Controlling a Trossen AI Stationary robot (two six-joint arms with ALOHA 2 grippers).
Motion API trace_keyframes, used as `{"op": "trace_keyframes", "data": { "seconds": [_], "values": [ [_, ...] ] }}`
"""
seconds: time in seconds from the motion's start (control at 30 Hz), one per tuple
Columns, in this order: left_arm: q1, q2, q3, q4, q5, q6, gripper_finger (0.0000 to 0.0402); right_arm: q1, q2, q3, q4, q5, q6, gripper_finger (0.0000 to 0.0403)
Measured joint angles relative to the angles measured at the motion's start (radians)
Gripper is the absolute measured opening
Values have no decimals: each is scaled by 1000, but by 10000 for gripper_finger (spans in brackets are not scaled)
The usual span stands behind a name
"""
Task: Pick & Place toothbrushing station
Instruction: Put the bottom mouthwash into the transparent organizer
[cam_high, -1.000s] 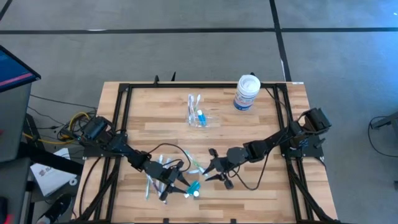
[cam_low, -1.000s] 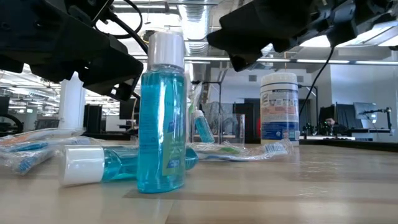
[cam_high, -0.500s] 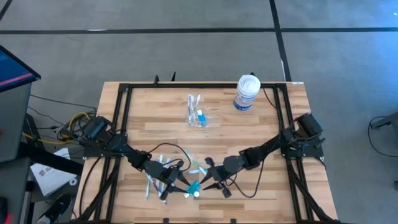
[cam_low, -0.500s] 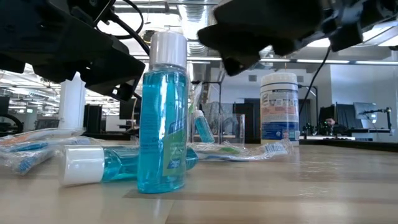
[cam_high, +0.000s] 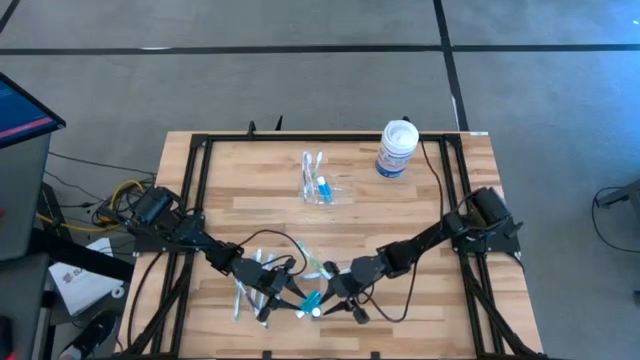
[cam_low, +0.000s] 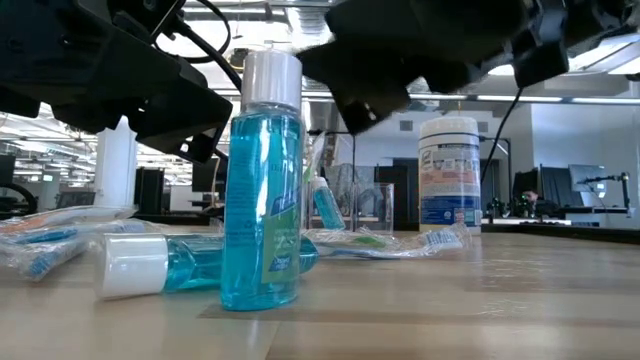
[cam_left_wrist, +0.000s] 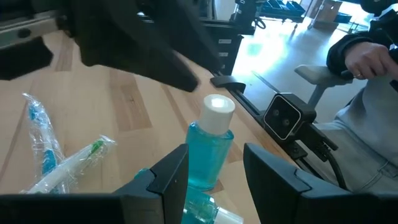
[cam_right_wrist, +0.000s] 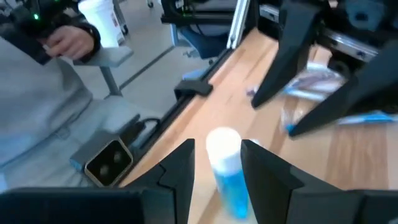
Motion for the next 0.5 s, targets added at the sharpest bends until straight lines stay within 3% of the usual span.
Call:
{"op": "trace_keyframes", "data": {
  "seconds": [0.5],
  "values": [
    [0,0,0,-1,-5,0,149,-1,5,6,-8,4,-1,184]
  ]
}}
